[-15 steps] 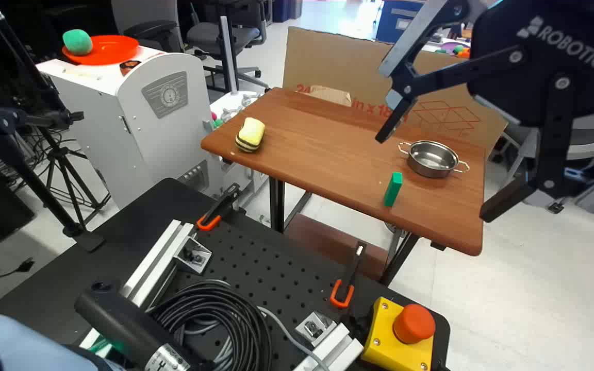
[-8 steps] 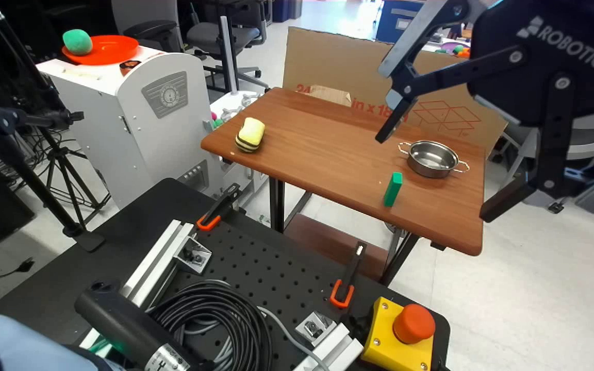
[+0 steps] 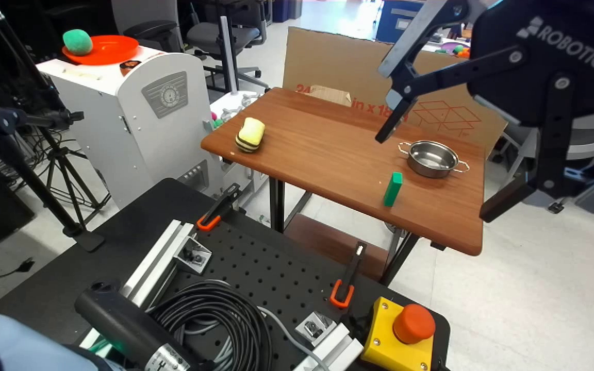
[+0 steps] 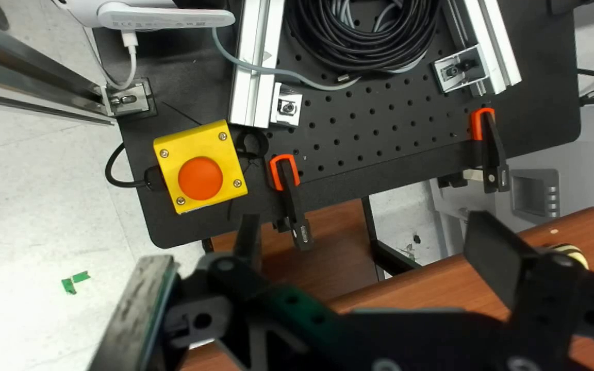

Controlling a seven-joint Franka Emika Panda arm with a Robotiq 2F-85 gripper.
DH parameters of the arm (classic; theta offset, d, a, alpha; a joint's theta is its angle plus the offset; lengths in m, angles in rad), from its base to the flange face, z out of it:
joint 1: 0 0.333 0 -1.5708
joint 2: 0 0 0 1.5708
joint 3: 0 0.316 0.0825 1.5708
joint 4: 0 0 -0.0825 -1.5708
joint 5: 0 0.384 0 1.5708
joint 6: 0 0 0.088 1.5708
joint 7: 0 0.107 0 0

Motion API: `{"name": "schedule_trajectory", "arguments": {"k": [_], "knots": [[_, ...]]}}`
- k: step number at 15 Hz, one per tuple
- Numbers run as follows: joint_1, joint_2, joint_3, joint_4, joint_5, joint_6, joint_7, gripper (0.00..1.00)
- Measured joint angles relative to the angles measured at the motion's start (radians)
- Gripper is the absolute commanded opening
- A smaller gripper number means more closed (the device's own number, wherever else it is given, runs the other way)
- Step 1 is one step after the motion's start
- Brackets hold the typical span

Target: Move the green block to the left

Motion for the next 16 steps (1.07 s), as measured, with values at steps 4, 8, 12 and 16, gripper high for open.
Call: {"name": "schedule_trajectory", "arguments": {"k": [4, 8, 12, 16], "knots": [[0.004, 0.034, 0.055, -0.001, 0.000, 0.044, 0.020, 1.00], [0.056, 0.133, 0.176, 0.007, -0.002, 0.224, 0.109, 1.00], [0.086, 0.279, 0.254, 0.042, -0.028, 0.399, 0.172, 1.00], [0.078, 0.441, 0.261, 0.093, -0.056, 0.508, 0.186, 1.00]]}}
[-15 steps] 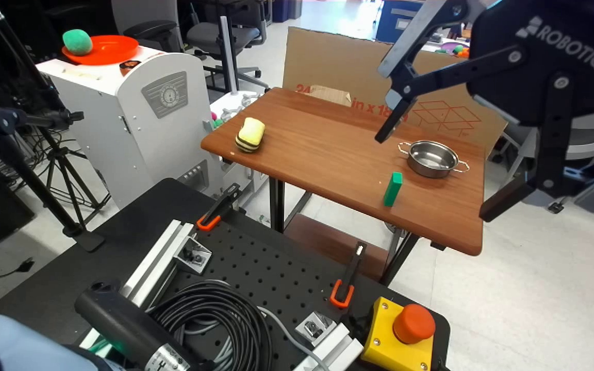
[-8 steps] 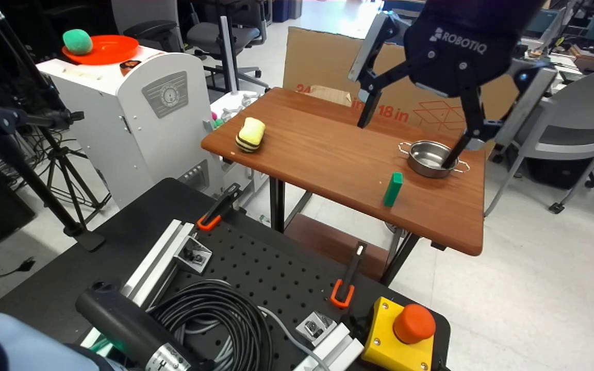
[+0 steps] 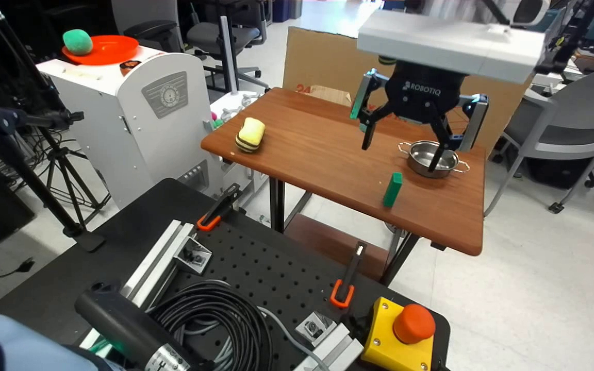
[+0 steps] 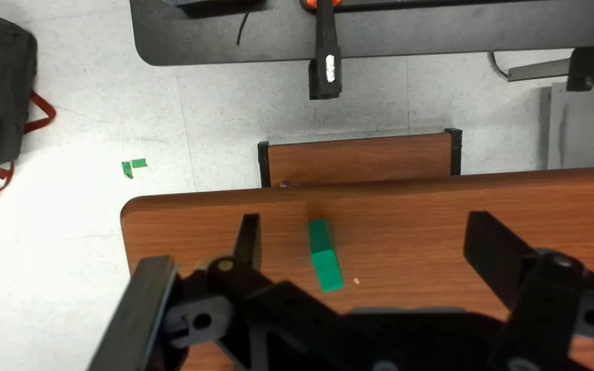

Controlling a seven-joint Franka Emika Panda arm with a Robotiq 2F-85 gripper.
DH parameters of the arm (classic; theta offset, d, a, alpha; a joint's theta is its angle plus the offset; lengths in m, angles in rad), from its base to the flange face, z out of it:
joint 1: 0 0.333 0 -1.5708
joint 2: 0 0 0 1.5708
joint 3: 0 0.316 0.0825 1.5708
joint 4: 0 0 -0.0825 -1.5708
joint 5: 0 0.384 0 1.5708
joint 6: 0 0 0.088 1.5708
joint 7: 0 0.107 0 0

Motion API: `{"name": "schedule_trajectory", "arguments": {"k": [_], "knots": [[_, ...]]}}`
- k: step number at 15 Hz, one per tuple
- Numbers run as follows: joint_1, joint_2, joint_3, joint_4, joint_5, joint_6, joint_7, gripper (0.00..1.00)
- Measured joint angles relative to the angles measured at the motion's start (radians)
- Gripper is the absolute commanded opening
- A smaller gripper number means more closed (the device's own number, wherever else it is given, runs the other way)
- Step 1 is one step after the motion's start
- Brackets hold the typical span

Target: Move the green block to the left

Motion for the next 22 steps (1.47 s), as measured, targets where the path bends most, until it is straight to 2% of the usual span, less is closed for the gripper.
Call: {"name": "schedule_trajectory", "arguments": {"k": [6, 11, 12, 13, 14, 22], "knots": [[-0.010, 0.216, 0.001, 0.133, -0.014, 0.043, 0.000, 1.00], [-0.001, 0.347, 0.015, 0.242, -0.029, 0.043, 0.000, 1.00], [0.000, 0.371, 0.021, 0.260, -0.029, 0.043, 0.000, 0.75], [0.000, 0.391, 0.027, 0.276, -0.029, 0.042, 0.000, 0.72], [0.001, 0.411, 0.033, 0.290, -0.029, 0.041, 0.000, 0.65], [0.006, 0.464, 0.055, 0.334, -0.029, 0.000, 0.000, 0.03]]}}
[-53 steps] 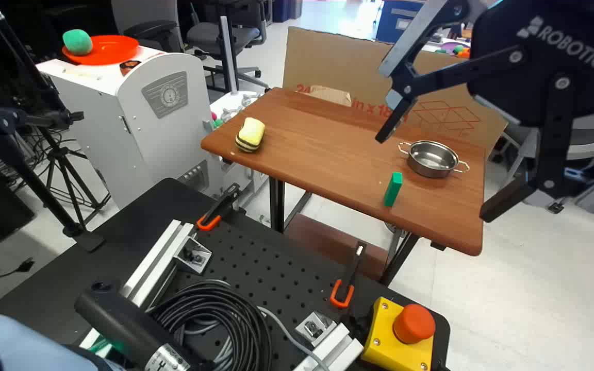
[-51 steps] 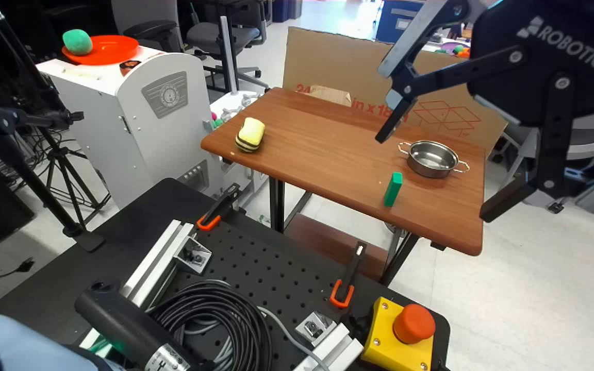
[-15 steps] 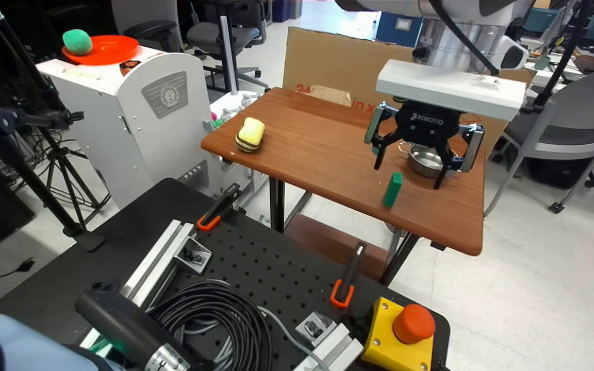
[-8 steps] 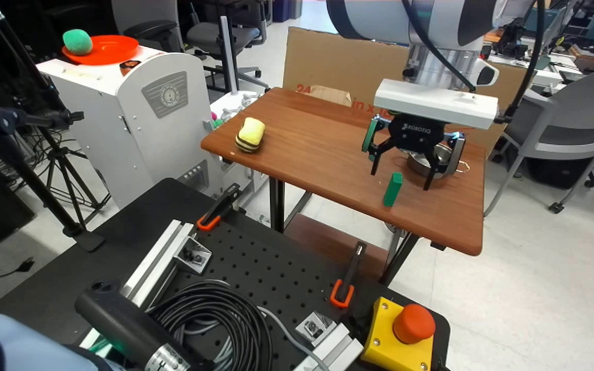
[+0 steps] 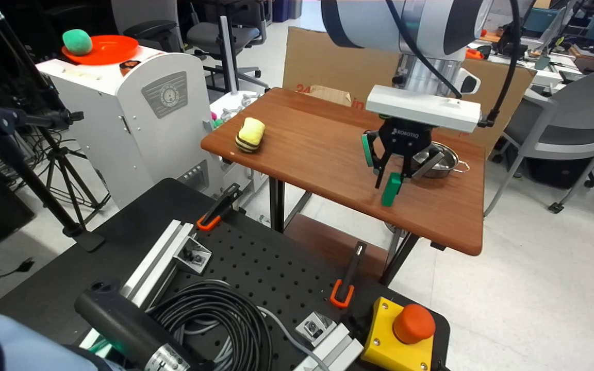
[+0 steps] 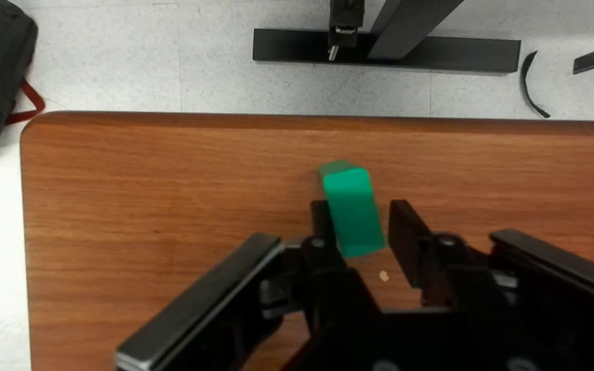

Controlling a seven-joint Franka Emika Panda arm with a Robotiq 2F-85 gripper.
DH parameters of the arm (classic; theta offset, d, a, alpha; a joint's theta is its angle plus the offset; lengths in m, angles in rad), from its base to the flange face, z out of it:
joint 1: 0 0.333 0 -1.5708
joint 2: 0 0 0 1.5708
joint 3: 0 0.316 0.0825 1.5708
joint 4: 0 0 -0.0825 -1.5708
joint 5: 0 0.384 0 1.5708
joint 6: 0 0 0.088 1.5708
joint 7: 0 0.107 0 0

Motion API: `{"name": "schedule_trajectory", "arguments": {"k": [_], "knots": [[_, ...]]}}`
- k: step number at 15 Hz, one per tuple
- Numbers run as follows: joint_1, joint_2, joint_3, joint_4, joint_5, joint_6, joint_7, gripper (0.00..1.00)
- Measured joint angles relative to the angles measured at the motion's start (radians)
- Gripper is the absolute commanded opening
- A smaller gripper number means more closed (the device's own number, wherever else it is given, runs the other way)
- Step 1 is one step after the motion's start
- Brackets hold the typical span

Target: Move the green block to the left

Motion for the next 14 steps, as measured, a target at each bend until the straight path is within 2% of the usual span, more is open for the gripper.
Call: {"name": "schedule_trajectory", "arguments": {"k": [1, 3, 7, 10, 14], "knots": [[-0.001, -0.003, 0.000, 0.002, 0.001, -0.016, 0.000, 0.00], [-0.005, -0.017, 0.000, 0.004, 0.004, -0.054, 0.000, 0.05], [-0.010, -0.064, 0.004, 0.004, 0.018, -0.117, 0.000, 0.05], [0.003, -0.092, 0.050, 0.004, 0.065, -0.119, 0.000, 0.05], [0.069, -0.096, 0.130, 0.000, 0.130, -0.106, 0.022, 0.05]]}}
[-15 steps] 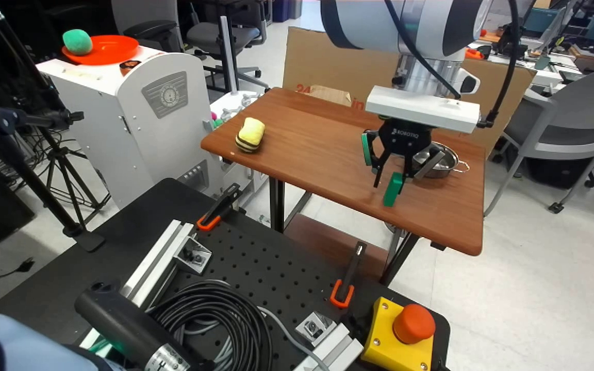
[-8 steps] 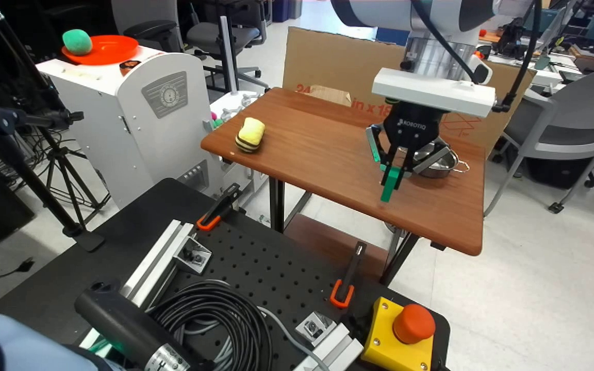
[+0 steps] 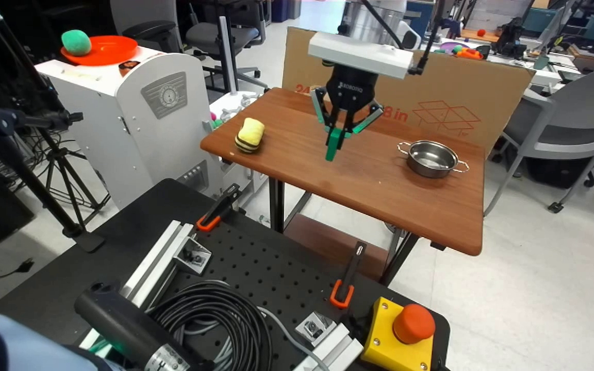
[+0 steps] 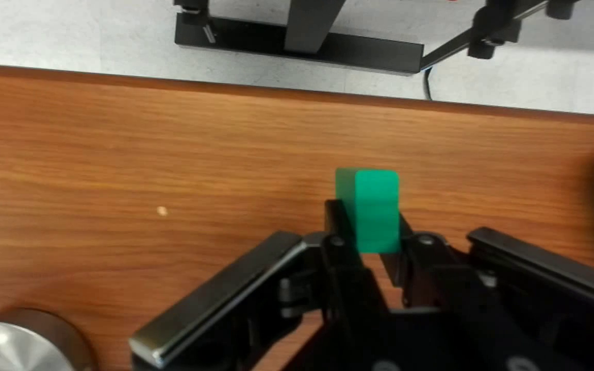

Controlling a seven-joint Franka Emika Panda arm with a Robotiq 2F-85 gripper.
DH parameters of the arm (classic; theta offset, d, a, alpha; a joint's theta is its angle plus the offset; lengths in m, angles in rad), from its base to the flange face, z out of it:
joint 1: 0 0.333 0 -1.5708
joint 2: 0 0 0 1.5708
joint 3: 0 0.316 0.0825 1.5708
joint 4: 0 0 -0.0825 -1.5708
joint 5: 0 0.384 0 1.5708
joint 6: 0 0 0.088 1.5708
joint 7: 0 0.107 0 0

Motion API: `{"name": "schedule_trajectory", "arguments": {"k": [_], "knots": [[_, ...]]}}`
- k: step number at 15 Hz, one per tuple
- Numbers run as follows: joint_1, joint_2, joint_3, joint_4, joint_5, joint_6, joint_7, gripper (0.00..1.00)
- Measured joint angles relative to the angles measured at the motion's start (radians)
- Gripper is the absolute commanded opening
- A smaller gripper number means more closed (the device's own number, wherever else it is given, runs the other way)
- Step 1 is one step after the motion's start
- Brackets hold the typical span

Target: Move the green block to the left

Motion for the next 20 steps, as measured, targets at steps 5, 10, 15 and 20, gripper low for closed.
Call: {"name": "schedule_trajectory", "arguments": {"k": [5, 10, 15, 20], "knots": [[0.068, 0.045, 0.041, -0.003, 0.011, 0.019, 0.041, 0.05], [0.076, 0.106, 0.041, -0.002, -0.002, 0.042, 0.049, 0.65], [0.083, 0.081, 0.043, -0.017, -0.009, 0.017, 0.051, 0.99], [0.074, -0.071, 0.043, -0.107, -0.008, -0.100, 0.049, 1.00]]}}
